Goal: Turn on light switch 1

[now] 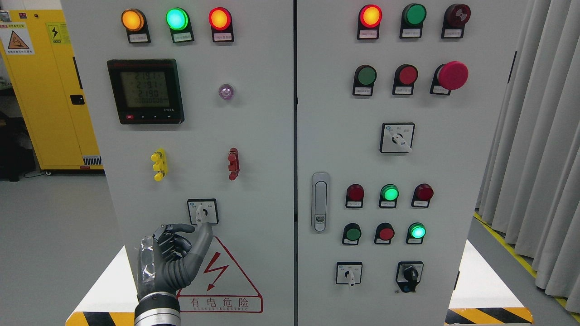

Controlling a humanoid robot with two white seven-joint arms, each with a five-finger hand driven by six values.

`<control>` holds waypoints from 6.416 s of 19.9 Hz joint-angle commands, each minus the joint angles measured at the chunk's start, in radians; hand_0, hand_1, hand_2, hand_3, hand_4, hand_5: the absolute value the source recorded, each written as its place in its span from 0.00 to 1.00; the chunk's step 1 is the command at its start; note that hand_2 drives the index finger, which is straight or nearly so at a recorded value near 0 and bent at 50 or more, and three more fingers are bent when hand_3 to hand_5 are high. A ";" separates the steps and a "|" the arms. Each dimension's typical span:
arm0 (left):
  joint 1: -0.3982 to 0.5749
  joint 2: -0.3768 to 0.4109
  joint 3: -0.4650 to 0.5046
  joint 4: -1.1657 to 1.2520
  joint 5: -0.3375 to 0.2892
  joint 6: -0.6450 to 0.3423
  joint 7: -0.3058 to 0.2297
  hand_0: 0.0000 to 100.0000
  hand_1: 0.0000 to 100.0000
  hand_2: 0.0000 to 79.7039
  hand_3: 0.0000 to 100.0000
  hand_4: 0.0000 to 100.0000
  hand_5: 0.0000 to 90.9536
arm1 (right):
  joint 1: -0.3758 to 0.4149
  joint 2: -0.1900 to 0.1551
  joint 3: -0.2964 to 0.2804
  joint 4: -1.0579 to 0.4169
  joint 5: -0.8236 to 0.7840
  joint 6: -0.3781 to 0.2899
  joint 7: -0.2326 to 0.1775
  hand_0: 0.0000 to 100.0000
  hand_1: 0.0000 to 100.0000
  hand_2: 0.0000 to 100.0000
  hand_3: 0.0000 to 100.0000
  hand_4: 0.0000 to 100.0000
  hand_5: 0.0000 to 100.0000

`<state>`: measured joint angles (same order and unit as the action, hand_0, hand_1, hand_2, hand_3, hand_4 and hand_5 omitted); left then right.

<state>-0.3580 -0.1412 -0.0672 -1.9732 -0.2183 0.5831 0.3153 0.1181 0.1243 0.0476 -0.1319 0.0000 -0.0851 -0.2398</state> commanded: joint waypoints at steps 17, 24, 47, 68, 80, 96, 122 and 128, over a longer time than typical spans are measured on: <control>-0.041 -0.008 -0.008 0.053 -0.026 0.014 0.001 0.21 0.68 0.70 0.88 0.90 0.92 | 0.000 0.000 0.000 0.000 -0.029 0.001 0.001 0.00 0.50 0.04 0.00 0.00 0.00; -0.064 -0.009 -0.008 0.074 -0.026 0.014 0.001 0.22 0.67 0.71 0.89 0.90 0.92 | 0.000 0.000 0.000 0.000 -0.029 0.001 0.001 0.00 0.50 0.04 0.00 0.00 0.00; -0.065 -0.011 -0.005 0.074 -0.024 0.014 0.018 0.26 0.64 0.75 0.89 0.91 0.92 | 0.000 0.000 0.000 0.000 -0.029 0.001 0.001 0.00 0.50 0.04 0.00 0.00 0.00; -0.068 -0.011 -0.005 0.076 -0.024 0.015 0.018 0.31 0.63 0.78 0.89 0.91 0.93 | 0.000 0.000 0.000 0.000 -0.029 0.001 0.001 0.00 0.50 0.04 0.00 0.00 0.00; -0.068 -0.011 -0.005 0.079 -0.024 0.017 0.018 0.37 0.61 0.79 0.89 0.91 0.93 | 0.000 0.000 0.000 0.000 -0.029 0.001 0.001 0.00 0.50 0.04 0.00 0.00 0.00; -0.067 -0.011 -0.005 0.079 -0.024 0.017 0.018 0.42 0.59 0.80 0.90 0.92 0.93 | 0.000 0.000 0.000 0.000 -0.029 0.001 0.001 0.00 0.50 0.04 0.00 0.00 0.00; -0.068 -0.011 -0.006 0.080 -0.021 0.017 0.016 0.54 0.56 0.80 0.90 0.92 0.93 | 0.000 0.000 0.000 0.000 -0.029 0.001 0.001 0.00 0.50 0.04 0.00 0.00 0.00; -0.068 -0.011 -0.006 0.080 -0.021 0.017 0.016 0.57 0.55 0.80 0.90 0.92 0.94 | 0.000 0.000 0.000 0.000 -0.029 0.001 0.001 0.00 0.50 0.04 0.00 0.00 0.00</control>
<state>-0.4266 -0.1519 -0.0731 -1.8935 -0.2397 0.6001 0.3318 0.1182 0.1243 0.0476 -0.1319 0.0000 -0.0851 -0.2398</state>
